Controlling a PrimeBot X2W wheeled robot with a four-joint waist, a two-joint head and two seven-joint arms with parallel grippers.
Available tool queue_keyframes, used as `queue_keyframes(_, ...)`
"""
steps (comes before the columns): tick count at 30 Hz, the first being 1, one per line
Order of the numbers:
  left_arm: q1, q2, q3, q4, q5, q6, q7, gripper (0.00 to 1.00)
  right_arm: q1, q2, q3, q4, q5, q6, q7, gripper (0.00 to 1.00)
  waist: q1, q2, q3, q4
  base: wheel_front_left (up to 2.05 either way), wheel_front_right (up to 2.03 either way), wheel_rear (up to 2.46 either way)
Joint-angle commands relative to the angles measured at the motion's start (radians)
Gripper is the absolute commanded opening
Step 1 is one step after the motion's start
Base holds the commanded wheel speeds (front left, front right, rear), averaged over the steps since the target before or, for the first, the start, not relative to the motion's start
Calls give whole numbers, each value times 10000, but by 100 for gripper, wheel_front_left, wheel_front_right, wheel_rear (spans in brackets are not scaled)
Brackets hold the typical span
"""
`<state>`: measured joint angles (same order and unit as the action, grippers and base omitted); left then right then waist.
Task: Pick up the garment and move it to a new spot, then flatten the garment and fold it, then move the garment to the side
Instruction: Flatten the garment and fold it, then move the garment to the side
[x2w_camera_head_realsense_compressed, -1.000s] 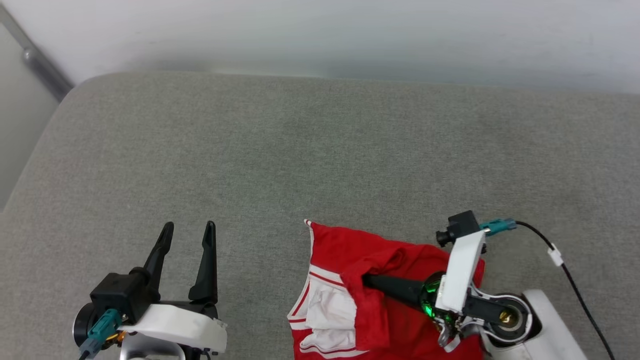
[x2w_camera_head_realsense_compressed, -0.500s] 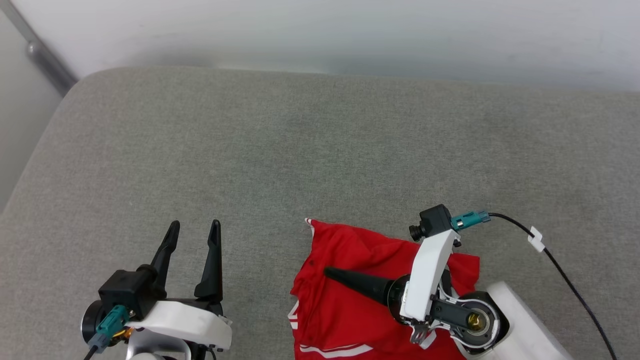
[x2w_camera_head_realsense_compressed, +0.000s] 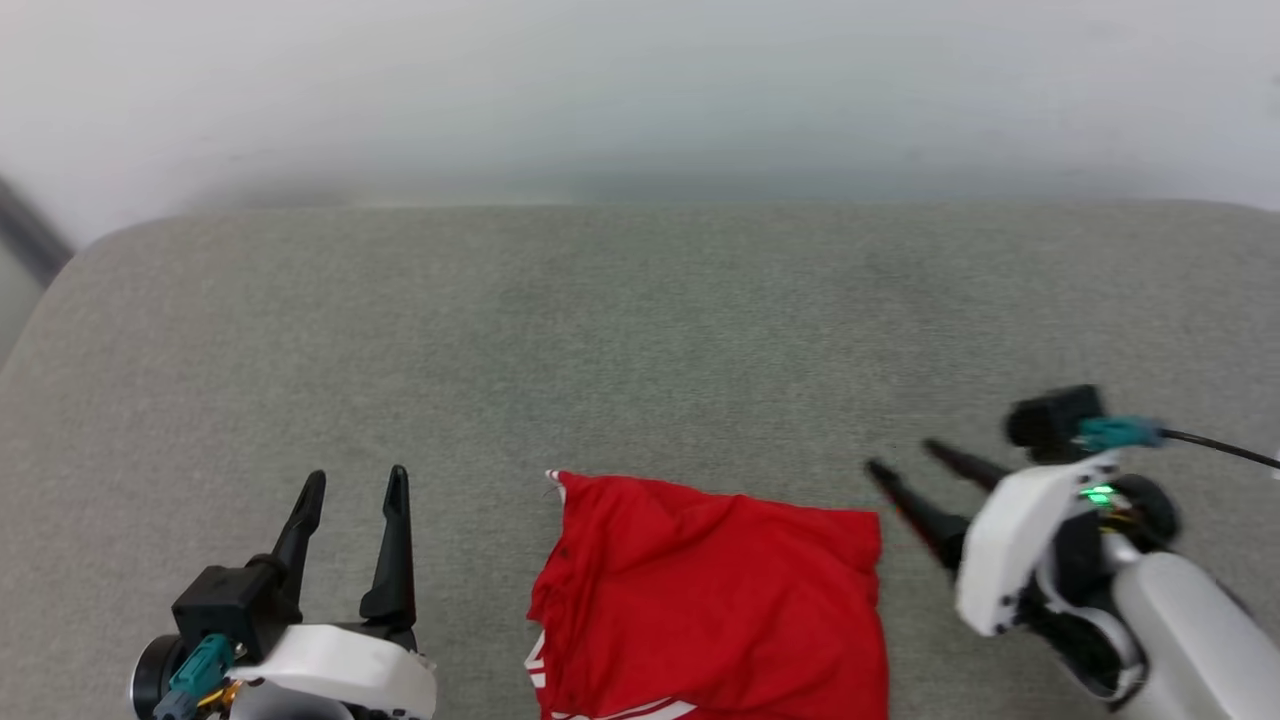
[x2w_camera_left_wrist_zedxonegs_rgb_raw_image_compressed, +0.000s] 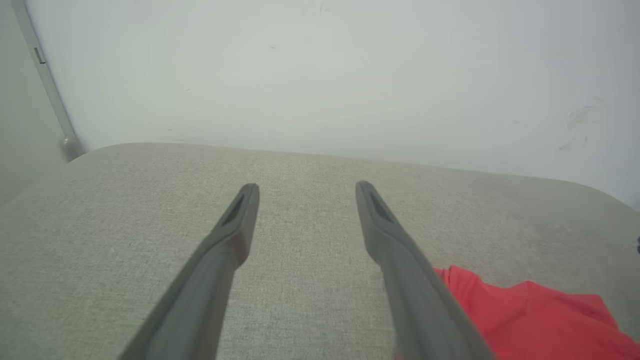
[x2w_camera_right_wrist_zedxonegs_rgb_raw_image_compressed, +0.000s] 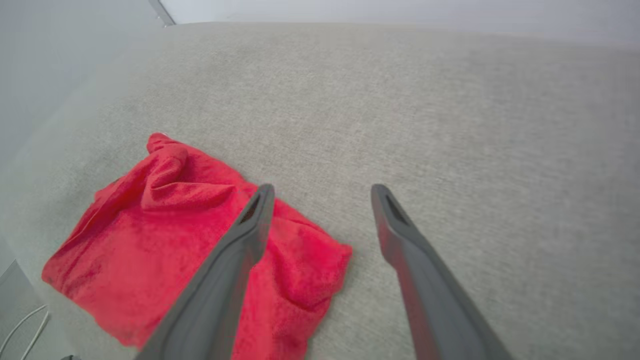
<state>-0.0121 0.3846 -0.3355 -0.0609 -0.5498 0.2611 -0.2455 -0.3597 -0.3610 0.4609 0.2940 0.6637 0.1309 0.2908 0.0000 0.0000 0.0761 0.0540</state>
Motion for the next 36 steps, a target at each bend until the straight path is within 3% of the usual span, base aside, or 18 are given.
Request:
queue_keyframes(1,149,40,72,-4,-43,76,-29,100,284,-87,-411,-64,-327,-2,-332,100,0,0,-186,-262,0,0,0)
queue_keyframes(8,530,74,233,-35,-34,320,-71,100,1390,355,-2930,-1102,-1993,-4,-1913,100,0,0,-601,-749,0,0,0)
queue_keyframes(15,776,152,314,-139,93,529,-93,100,2338,1090,-4212,-2485,-3167,-4,-2660,100,0,0,-827,-921,0,0,0)
queue_keyframes(24,1102,237,196,-115,280,763,-45,100,3757,1934,-4562,-3687,-3992,-4,-2385,100,0,0,-981,-934,0,0,0)
queue_keyframes(36,1077,250,215,-116,208,892,-22,100,4276,2231,-4530,-4193,-4021,-4,-1864,100,0,0,-983,-965,0,0,0)
